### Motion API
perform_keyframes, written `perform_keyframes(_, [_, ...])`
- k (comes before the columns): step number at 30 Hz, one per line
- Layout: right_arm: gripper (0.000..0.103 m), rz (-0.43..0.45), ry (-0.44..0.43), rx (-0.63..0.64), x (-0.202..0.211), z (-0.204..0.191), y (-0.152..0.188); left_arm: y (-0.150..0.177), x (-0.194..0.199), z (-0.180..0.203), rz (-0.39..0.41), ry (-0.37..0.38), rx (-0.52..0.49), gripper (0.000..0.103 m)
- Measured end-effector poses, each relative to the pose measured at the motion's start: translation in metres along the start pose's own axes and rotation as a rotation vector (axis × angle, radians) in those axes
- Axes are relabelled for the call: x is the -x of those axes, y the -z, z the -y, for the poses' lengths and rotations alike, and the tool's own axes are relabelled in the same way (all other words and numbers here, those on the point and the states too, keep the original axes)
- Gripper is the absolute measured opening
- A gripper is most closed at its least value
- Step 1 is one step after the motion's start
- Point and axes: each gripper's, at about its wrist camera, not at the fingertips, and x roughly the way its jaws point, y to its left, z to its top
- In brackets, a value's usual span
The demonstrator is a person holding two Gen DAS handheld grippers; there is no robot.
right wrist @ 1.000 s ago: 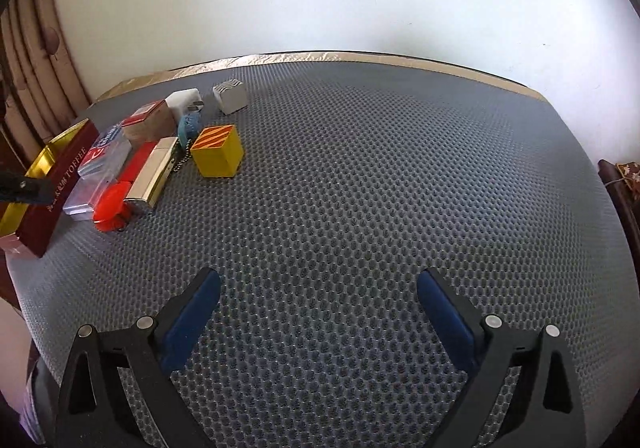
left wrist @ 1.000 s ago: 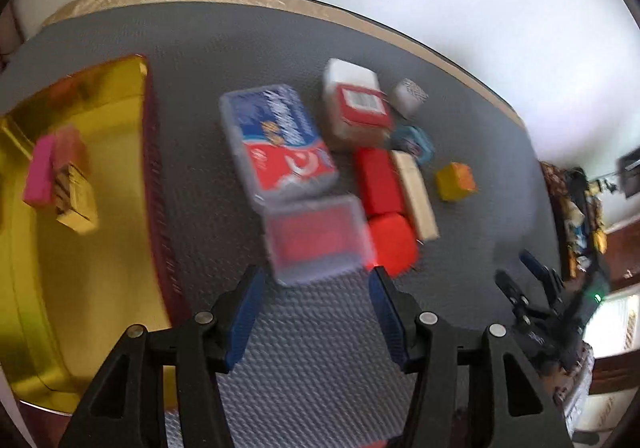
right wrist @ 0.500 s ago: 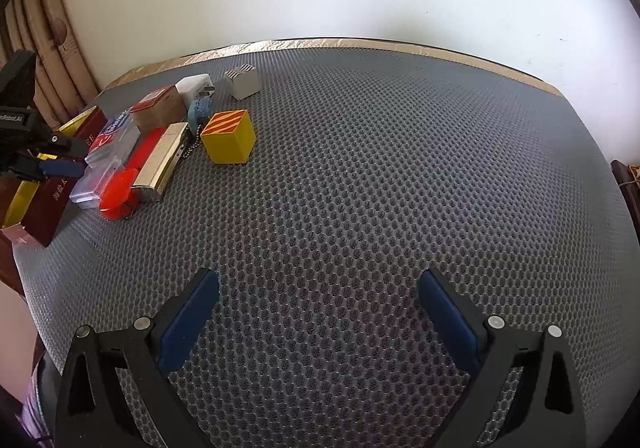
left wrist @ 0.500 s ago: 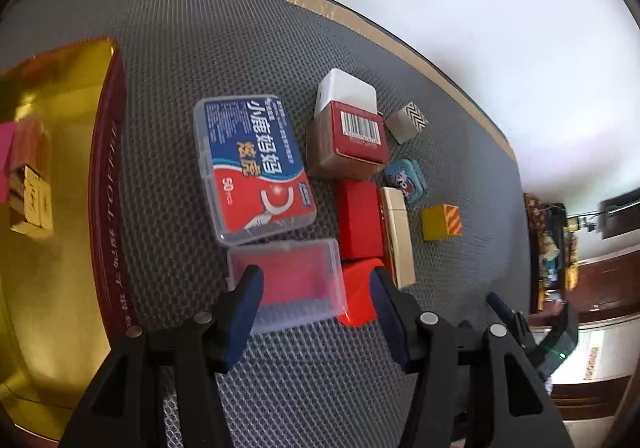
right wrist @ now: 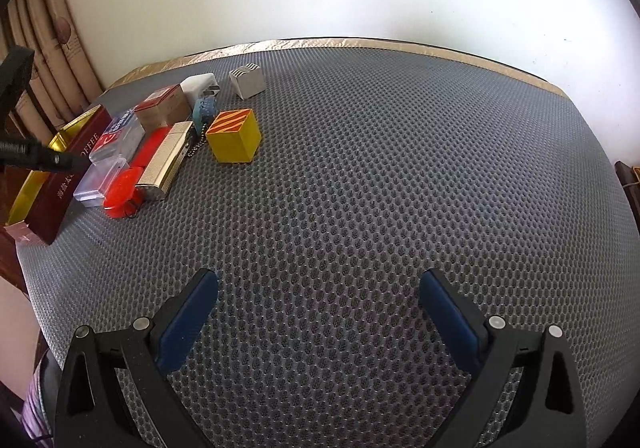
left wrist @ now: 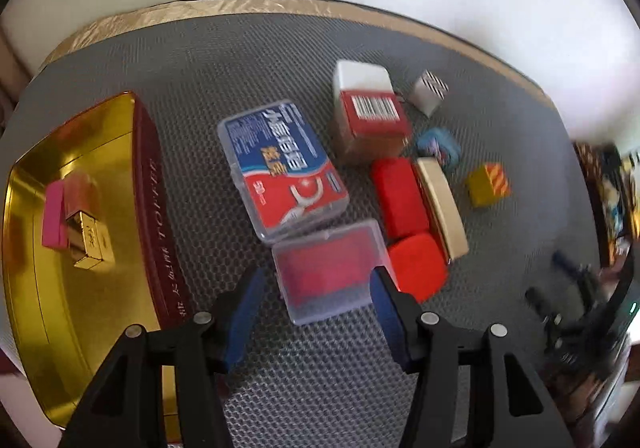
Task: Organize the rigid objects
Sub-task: 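Grasp the clear box with red lid with the left gripper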
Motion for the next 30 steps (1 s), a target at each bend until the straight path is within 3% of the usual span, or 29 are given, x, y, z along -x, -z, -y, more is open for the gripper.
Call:
perform_keyframes(8, [0.101,-0.004,-0.001,0.001,0.000,-0.001,0.000,0.010,-0.007,-0.003,-0.057,0.094,-0.113,0.057])
perform_keyframes(12, [0.102,-0.007,-0.001,0.001,-0.001,-0.001,0.000,0.015,0.001,0.011,-0.054,0.078,-0.287,0.057])
perform_keyframes(16, [0.102,-0.010,0.002,0.004,-0.001,-0.002,-0.001,0.013,-0.006,0.026,-0.070,-0.008,-0.426,0.057])
perform_keyframes(20, [0.102,-0.011,0.002,0.005,-0.002,-0.002,-0.001,-0.001,-0.012,0.028,-0.070,-0.035,-0.459,0.057])
perform_keyframes(24, [0.103,-0.018,0.003,0.010,-0.003,-0.003,-0.001,-0.014,-0.020,0.034,-0.088,0.002,-0.522,0.059])
perform_keyframes(30, [0.103,-0.021,0.003,0.013,-0.005,-0.003,-0.002,-0.026,-0.038,0.044,-0.155,-0.025,-0.631,0.062])
